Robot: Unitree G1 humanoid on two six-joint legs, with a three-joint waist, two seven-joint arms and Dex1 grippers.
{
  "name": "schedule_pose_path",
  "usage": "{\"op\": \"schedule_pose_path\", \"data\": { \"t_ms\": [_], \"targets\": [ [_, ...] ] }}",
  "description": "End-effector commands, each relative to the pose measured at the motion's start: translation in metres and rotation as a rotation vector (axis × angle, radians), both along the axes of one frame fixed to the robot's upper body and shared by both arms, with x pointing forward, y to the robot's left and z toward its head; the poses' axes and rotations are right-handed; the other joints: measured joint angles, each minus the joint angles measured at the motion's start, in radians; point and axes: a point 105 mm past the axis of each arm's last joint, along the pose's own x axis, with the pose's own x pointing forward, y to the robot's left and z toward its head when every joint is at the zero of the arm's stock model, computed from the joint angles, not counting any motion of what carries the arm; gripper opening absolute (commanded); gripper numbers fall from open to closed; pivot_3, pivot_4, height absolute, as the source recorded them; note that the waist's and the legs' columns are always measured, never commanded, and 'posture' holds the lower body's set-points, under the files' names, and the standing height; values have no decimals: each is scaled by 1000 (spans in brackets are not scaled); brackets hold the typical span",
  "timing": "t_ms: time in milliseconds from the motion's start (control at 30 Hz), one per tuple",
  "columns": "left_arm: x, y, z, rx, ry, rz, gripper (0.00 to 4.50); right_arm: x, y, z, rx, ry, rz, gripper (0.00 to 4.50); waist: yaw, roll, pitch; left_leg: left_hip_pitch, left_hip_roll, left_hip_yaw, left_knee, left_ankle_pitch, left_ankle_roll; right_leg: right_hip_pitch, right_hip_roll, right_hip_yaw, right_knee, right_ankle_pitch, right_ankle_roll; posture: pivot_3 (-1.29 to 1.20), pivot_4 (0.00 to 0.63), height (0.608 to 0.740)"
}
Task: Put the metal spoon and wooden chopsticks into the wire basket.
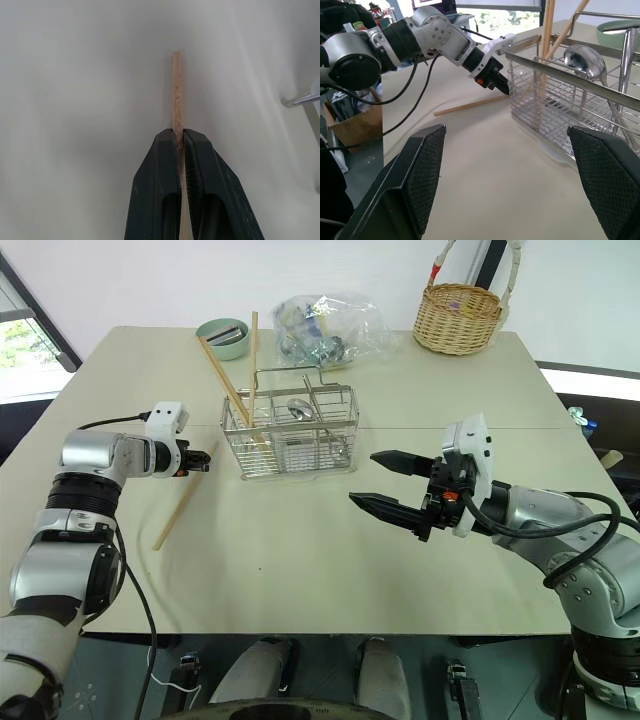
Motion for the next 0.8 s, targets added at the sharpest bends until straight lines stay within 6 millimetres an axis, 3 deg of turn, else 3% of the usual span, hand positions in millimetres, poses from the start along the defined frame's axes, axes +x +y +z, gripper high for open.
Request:
{"op": "schedule_pose_path", "data": {
  "t_ms": [33,167,300,367,500,633,733,800],
  "targets": [
    [3,7,12,-8,-33,31,40,-5,0,10,-6,-48,16,4031,0,0,0,0,0,0,0,0,0,0,0,0,0,0,0,0,150,693],
    [11,26,35,8,-163,121,40,-3,-4,10,-2,-39,10,4031,-1,-1,1,0,0,0,0,0,0,0,0,0,0,0,0,0,150,693],
    [21,87,101,250,-584,426,40,-1,-4,11,-7,-28,14,4031,-1,-3,2,-1,1,0,0,0,0,-2,0,0,0,0,0,0,150,693],
    [17,99,127,239,-747,507,40,0,-3,12,-7,-24,21,4031,0,-3,2,-1,1,0,0,0,0,-2,0,0,0,0,0,0,150,693],
    [1,96,193,-67,-1056,568,40,1,-1,13,-10,-18,28,4031,7,-4,2,-1,0,0,0,0,-1,-1,-1,0,-1,0,0,0,150,693],
    [-14,81,241,-331,-1195,513,40,1,1,12,-3,-8,32,4031,6,-6,2,-2,0,-1,3,0,-1,1,0,-1,-2,1,1,0,150,693],
    [-25,50,275,-469,-1266,371,40,-1,0,10,-6,-1,30,4031,2,-6,2,-3,0,-1,4,0,0,1,0,-1,-2,2,2,0,150,693],
    [-26,19,284,-506,-1265,257,40,0,-1,11,-4,0,29,4031,1,-5,1,-1,0,0,4,0,0,2,0,-1,-2,2,2,0,150,693]
  ]
}}
